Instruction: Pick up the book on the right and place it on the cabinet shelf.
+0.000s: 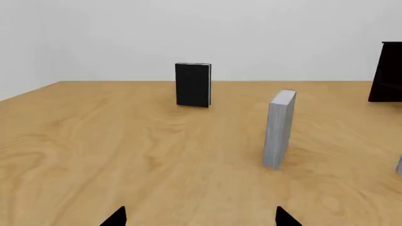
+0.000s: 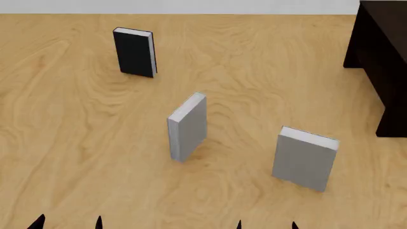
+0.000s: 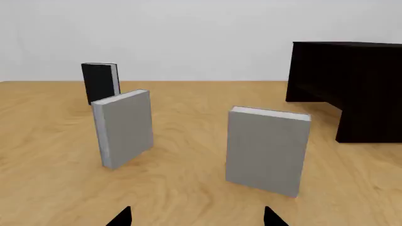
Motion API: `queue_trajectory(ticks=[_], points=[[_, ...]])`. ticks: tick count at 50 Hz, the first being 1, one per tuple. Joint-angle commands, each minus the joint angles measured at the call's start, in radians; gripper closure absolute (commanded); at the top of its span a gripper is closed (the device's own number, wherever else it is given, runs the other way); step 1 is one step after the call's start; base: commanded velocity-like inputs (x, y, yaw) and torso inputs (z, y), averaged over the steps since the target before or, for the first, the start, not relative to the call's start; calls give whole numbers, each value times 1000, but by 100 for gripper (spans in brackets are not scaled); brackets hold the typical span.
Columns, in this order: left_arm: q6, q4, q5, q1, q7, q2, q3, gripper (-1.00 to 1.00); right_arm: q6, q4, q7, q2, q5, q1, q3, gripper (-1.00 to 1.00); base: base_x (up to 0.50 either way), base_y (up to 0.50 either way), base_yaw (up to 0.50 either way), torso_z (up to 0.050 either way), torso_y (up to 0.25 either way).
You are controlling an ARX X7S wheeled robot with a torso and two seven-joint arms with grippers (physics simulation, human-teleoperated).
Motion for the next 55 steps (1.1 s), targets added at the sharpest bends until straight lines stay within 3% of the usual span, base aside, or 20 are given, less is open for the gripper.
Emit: queue_trajectory(ticks=[1, 17, 31, 55], points=[[-15, 17, -17, 3, -19, -17, 19, -100, 10, -15, 72, 60, 59, -2, -71, -100, 0, 0, 0, 0, 0], [-19, 31, -56, -12, -48, -63, 71, -100, 31, -31, 90, 81, 66, 7, -114, -100, 0, 0, 0, 0, 0], [-272, 296, -75, -9, -86, -96, 95, -100, 226, -288, 102, 125, 59, 21, -158, -100, 0, 0, 0, 0, 0], [-456, 462, -106, -91, -126, -155, 56, -100, 482, -458, 90, 188, 97, 176, -143, -100, 0, 0, 0, 0, 0]])
